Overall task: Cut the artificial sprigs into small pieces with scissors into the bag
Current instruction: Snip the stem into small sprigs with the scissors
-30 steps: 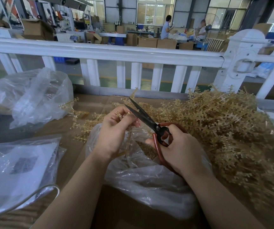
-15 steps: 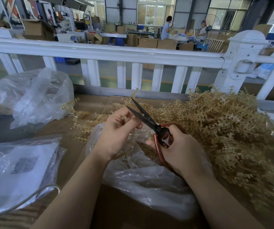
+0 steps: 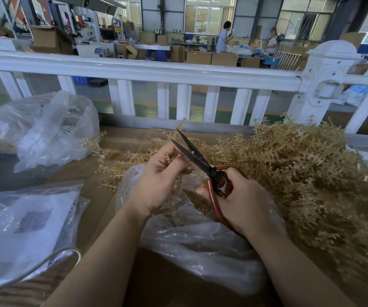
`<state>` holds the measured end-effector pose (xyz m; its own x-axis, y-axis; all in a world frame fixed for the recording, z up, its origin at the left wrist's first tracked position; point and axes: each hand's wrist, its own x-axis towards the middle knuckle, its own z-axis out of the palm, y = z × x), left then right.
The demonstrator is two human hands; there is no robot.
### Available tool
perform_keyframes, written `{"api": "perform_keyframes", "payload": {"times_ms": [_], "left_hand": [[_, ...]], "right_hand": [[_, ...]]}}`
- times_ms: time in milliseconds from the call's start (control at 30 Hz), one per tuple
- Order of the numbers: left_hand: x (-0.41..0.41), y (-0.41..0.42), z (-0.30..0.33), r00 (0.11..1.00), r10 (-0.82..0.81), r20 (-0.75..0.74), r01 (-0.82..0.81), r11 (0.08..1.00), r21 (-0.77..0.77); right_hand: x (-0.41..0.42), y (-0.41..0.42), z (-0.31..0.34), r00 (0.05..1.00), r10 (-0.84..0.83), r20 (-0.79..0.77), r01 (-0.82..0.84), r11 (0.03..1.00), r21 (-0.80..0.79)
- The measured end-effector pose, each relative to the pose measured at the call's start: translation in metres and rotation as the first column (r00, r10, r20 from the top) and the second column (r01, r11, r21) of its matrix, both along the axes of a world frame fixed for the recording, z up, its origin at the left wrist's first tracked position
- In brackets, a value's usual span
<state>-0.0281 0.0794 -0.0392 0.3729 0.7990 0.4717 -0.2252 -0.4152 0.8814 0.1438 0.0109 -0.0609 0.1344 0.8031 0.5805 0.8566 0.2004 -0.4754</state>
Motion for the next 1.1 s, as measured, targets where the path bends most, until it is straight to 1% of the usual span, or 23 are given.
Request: {"api": "perform_keyframes", "payload": {"times_ms": [167, 333, 500, 833, 1100], "left_hand": [[-0.0013, 0.0006, -0.0003, 1.0, -0.007, -0.02, 0.007, 1.0, 0.007], [0.0027, 0.0011, 0.0009, 0.999, -0.02, 0.049, 0.022, 0.999, -0.046], [0.0019, 0.0015, -0.0001, 0.998, -0.036, 0.058, 0.039, 0.998, -0.046], [0.0019, 0.0038, -0.0023, 0.998, -0.027, 0.053, 0.029, 0.999, -0.042], [0.0014, 0.0045, -0.0025, 1.0, 0.018, 0.02, -0.018, 0.999, -0.034]], "right_hand": [[0.0011, 0.0005, -0.0012, 1.0, 0.0, 0.015, -0.001, 1.0, 0.01], [0.0027, 0.0027, -0.0035, 1.0, -0.014, 0.003, 0.014, 1.0, 0.023], [0.0033, 0.003, -0.0036, 1.0, -0.01, 0.006, 0.01, 1.0, 0.01], [0.003, 0.0036, -0.0014, 1.0, -0.007, 0.02, 0.007, 1.0, -0.007], [0.0038, 0.0036, -0.002, 1.0, -0.007, -0.004, 0.007, 1.0, -0.03]]}}
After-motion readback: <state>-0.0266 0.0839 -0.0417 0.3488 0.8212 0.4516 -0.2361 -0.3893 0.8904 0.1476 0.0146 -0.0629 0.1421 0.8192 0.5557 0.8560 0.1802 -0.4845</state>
